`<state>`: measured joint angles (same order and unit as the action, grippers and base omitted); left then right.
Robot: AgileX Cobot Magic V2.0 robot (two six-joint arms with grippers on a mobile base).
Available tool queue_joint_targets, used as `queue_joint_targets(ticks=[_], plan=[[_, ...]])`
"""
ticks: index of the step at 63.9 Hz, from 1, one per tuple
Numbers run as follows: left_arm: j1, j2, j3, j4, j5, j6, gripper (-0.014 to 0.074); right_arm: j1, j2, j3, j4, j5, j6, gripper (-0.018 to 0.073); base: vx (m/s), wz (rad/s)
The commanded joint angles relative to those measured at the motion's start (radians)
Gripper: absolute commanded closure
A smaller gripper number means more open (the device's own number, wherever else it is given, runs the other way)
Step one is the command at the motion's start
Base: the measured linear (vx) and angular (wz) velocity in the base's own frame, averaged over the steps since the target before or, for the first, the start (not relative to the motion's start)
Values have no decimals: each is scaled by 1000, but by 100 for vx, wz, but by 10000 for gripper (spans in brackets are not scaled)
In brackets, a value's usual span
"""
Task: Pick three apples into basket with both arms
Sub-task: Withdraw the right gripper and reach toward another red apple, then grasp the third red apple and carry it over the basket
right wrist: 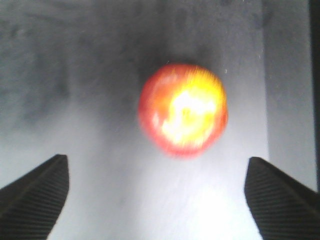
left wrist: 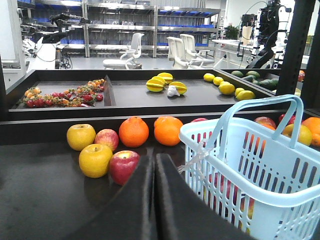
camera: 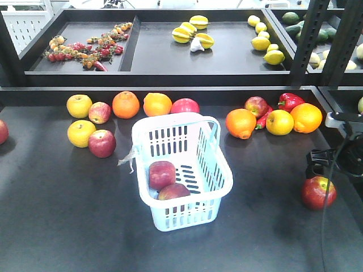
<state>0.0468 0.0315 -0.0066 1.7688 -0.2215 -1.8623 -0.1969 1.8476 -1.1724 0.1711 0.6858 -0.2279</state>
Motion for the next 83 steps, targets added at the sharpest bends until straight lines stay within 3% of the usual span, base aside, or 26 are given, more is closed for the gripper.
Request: queue_joint_targets(ticks=[1,19,51,59,76,83], plan=[[3,21,-24,-9,16,-1,604,-4,0,-72,-36,-3,35,-132,0,0],[3,21,-24,-9,16,-1,604,-4,113,-155,-102,23,68,-76,0,0],[3,21,-24,-9,16,-1,604,-1,274,-207,-114,15,70,-21,0,0],[3,21,-24,-9,16,-1,604,-1,274,-207,-111,18,70,90,0,0],[3,21,-24,-9,16,-1,604,-1,205,-207,-99,30,45,419,0,0],[3,21,-24,-9,16,-1,604,-1,127,-207,-36,60,-17,508,0,0]])
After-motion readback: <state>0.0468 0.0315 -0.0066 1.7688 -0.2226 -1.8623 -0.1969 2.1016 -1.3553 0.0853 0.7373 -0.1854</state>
